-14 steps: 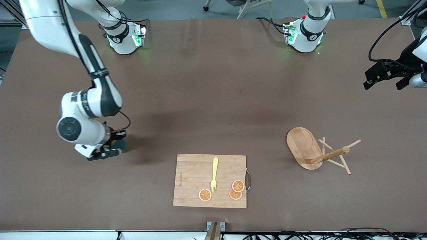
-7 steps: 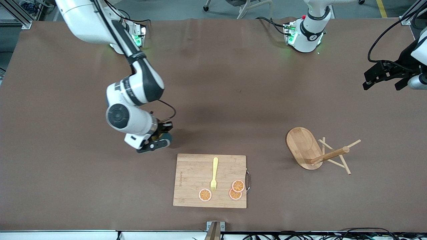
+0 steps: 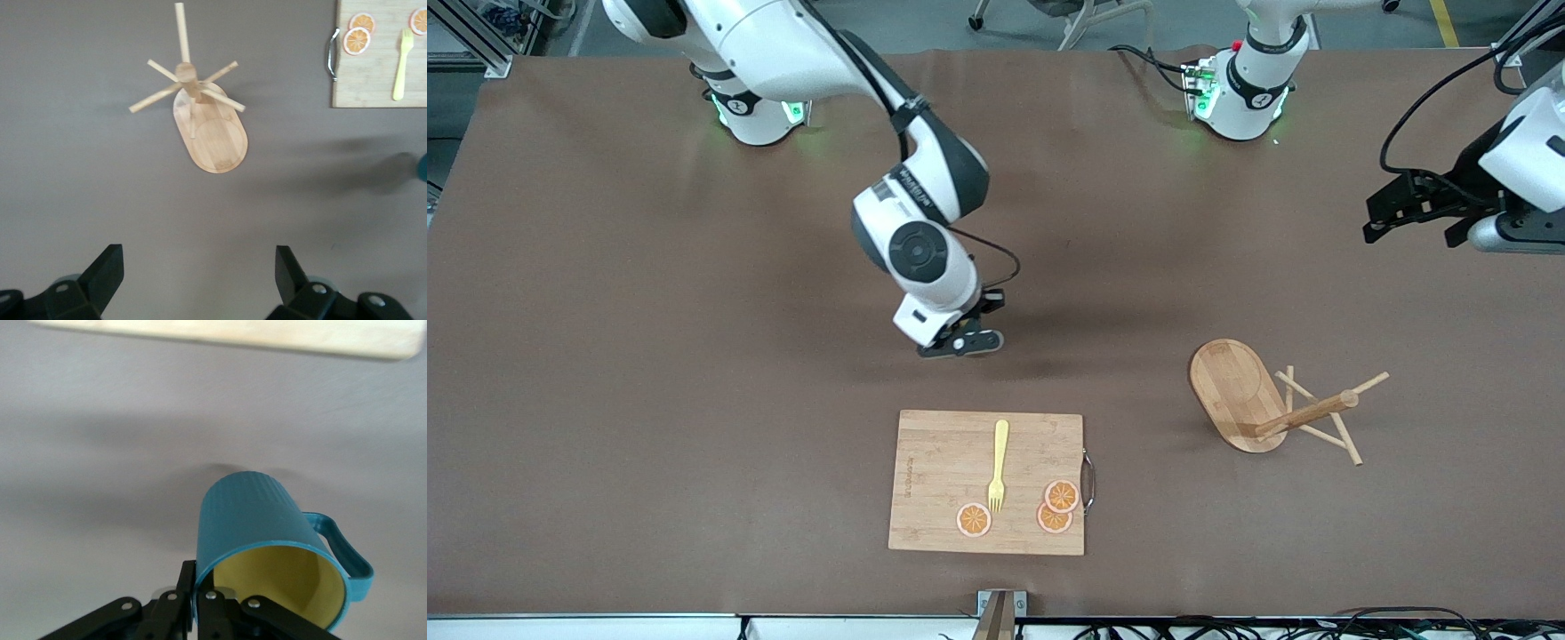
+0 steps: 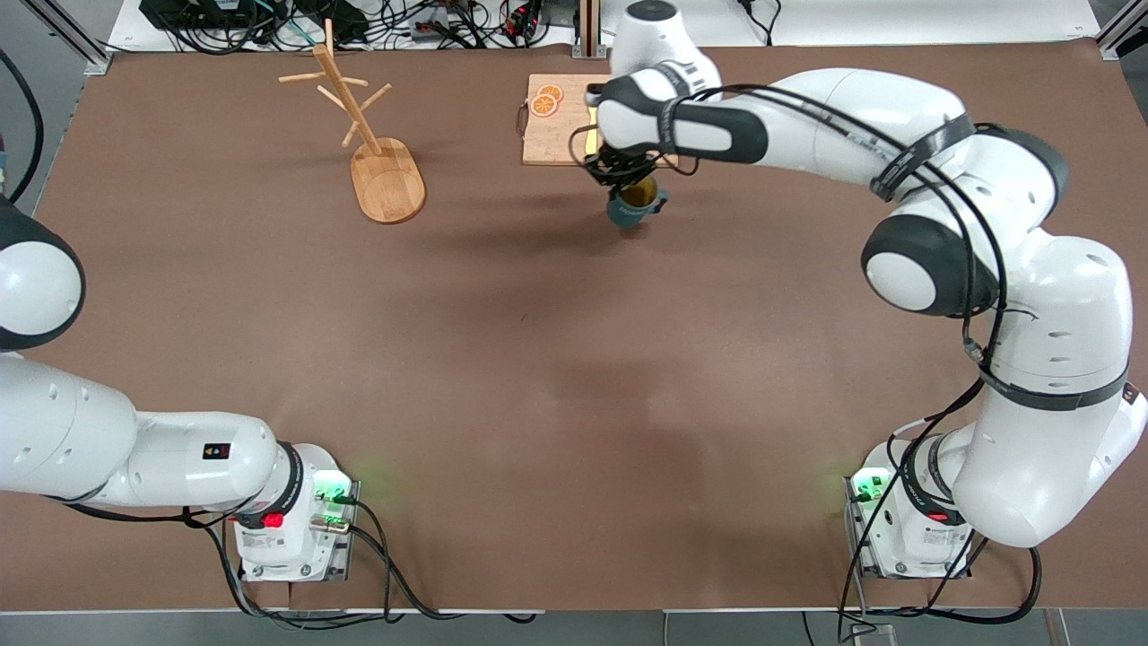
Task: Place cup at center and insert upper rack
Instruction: 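Set the mug down at center with the right gripper while the left gripper approaches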
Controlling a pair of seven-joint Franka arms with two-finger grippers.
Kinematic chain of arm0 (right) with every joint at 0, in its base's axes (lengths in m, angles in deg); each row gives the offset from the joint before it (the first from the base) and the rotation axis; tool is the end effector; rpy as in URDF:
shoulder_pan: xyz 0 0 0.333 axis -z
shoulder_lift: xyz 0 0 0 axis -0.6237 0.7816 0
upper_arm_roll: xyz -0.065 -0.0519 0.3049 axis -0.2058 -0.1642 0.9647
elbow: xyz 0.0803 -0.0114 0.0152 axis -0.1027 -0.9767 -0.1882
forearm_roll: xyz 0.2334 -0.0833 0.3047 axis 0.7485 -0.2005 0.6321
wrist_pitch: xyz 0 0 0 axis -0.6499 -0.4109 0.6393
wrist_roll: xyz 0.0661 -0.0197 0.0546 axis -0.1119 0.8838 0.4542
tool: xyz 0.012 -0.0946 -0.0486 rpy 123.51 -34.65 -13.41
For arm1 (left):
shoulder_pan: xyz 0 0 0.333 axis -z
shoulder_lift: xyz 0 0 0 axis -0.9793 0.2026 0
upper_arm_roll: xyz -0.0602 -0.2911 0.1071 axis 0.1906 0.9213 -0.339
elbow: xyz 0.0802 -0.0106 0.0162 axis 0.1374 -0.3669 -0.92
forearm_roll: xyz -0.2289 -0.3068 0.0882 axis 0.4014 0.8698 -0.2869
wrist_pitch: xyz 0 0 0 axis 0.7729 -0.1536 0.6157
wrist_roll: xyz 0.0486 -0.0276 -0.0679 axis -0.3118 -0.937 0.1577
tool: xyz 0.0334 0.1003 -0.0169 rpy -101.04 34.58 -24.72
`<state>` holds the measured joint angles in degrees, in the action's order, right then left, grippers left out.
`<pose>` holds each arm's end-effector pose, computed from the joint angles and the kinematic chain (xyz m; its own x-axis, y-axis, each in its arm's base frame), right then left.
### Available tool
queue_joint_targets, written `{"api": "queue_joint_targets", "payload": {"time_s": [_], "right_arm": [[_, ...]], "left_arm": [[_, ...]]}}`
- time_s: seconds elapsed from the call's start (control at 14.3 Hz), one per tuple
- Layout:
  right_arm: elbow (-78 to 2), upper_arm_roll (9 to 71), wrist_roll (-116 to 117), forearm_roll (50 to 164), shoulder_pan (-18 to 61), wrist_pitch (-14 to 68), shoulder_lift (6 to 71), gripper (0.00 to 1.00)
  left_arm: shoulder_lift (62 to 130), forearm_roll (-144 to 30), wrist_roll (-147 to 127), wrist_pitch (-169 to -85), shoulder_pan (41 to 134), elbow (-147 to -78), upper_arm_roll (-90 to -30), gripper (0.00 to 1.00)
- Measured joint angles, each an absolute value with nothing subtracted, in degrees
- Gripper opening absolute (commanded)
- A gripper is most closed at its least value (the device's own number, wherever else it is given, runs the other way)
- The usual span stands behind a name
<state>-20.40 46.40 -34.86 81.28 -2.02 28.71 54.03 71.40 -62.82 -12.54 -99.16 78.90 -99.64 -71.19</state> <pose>0.5339 0.4826 0.2978 0.9850 0.1002 -0.1408 0.0820 -0.9882 -0.1296 0.5552 -0.0771 0.6380 0.9979 -0.0623 0.0188 -0.0634 -0.9960 0.0624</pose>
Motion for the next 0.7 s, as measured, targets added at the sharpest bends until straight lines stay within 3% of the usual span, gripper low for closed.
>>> {"api": "queue_joint_targets", "payload": {"time_s": [0.21,0.7], "right_arm": [[-18.4,46.4,-41.3,81.3,-5.3,28.8,55.4,0.01],[-8.4,46.4,-59.3,81.4,-8.6,33.7,65.2,0.01]], "left_arm": [[71.7,-62.2,-11.0,-99.1,79.5,-99.8,-69.7,1.00],[71.8,-62.2,-2.5,-99.1,80.1,-100.6,-63.3,1.00]]}}
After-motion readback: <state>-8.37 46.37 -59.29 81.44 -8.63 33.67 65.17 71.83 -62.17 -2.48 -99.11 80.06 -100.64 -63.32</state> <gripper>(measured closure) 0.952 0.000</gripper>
